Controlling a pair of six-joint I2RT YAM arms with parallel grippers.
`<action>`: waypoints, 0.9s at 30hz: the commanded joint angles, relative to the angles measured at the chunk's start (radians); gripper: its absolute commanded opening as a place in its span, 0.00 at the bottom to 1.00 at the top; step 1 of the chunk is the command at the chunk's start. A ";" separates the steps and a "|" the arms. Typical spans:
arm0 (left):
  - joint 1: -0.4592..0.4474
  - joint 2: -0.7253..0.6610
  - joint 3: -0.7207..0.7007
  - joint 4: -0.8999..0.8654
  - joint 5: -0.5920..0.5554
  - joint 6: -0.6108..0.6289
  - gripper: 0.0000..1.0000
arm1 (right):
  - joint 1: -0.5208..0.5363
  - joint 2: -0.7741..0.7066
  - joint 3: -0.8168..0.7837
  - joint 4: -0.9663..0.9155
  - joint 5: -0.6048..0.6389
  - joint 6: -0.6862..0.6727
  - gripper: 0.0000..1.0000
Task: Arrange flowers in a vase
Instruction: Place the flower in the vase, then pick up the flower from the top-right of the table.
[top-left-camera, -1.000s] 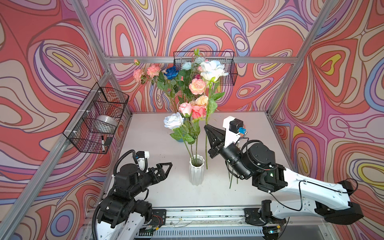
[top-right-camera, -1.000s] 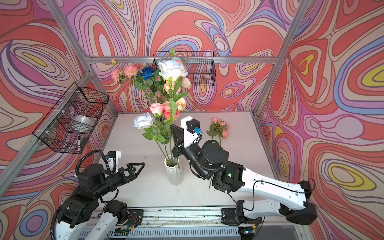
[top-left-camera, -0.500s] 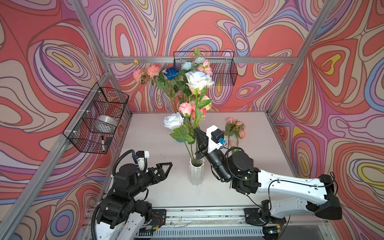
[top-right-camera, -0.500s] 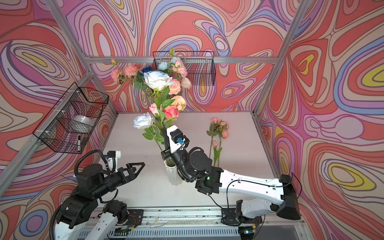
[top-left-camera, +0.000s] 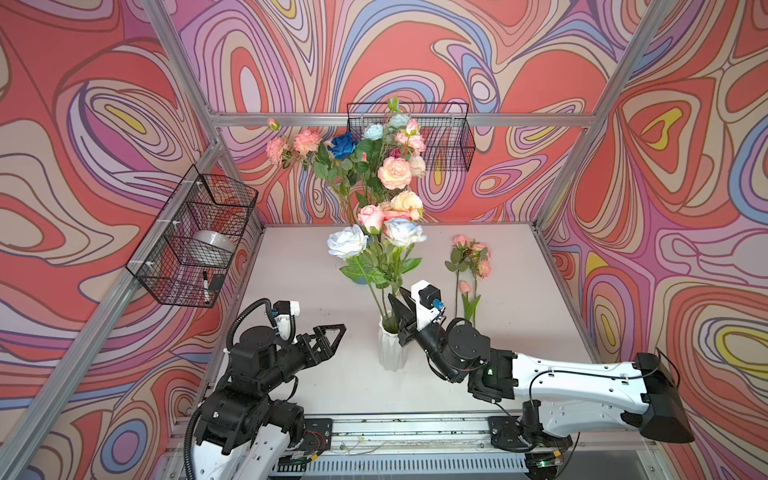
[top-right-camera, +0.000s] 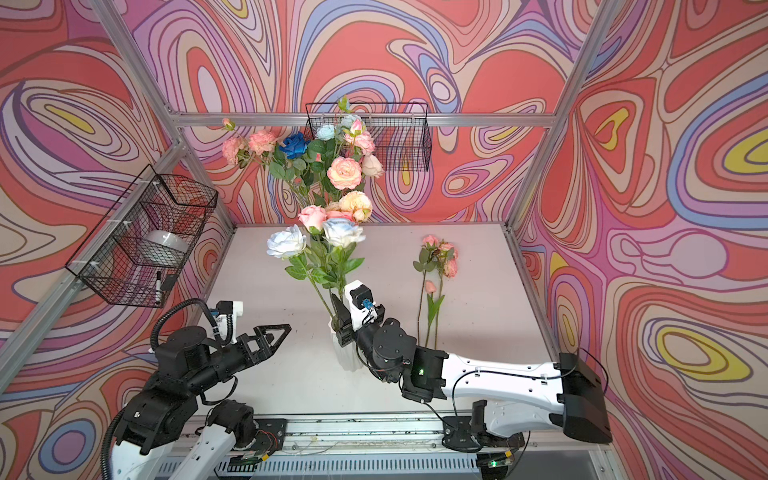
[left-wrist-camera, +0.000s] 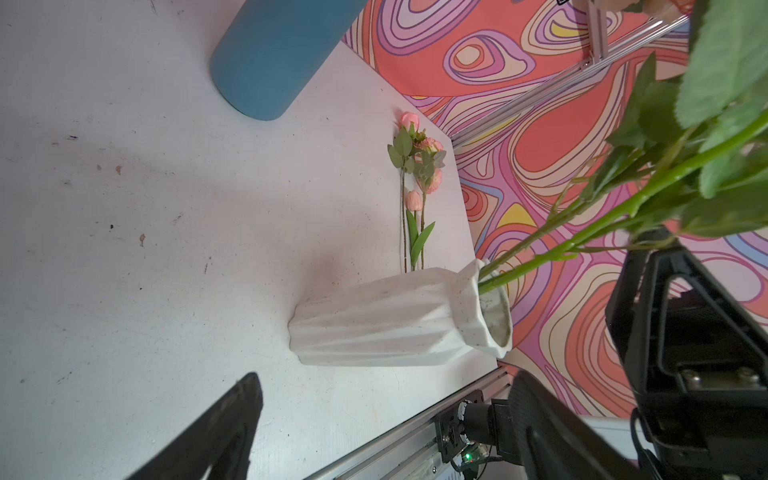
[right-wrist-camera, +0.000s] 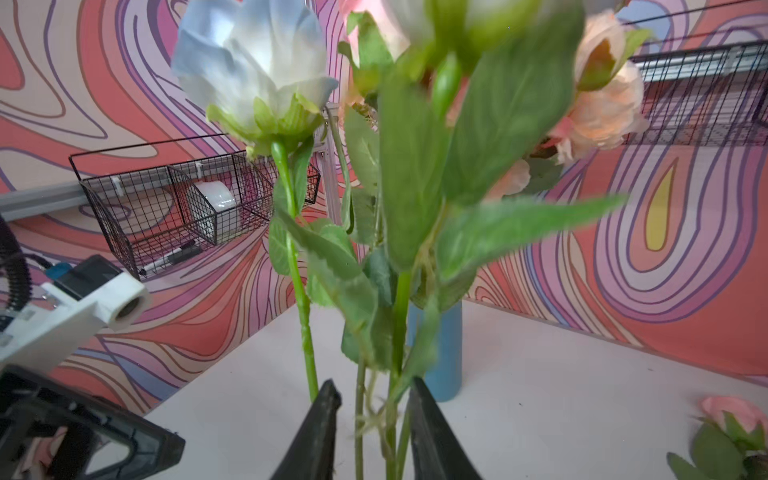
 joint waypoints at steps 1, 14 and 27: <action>0.000 0.005 -0.024 0.020 0.010 0.012 0.95 | 0.033 -0.064 -0.049 -0.155 0.032 0.145 0.37; 0.000 0.004 -0.083 0.053 0.024 0.003 0.95 | -0.426 -0.194 -0.183 -0.722 -0.266 0.674 0.48; 0.000 0.000 -0.077 0.044 0.023 0.007 0.95 | -0.910 0.415 0.123 -0.810 -0.610 0.505 0.43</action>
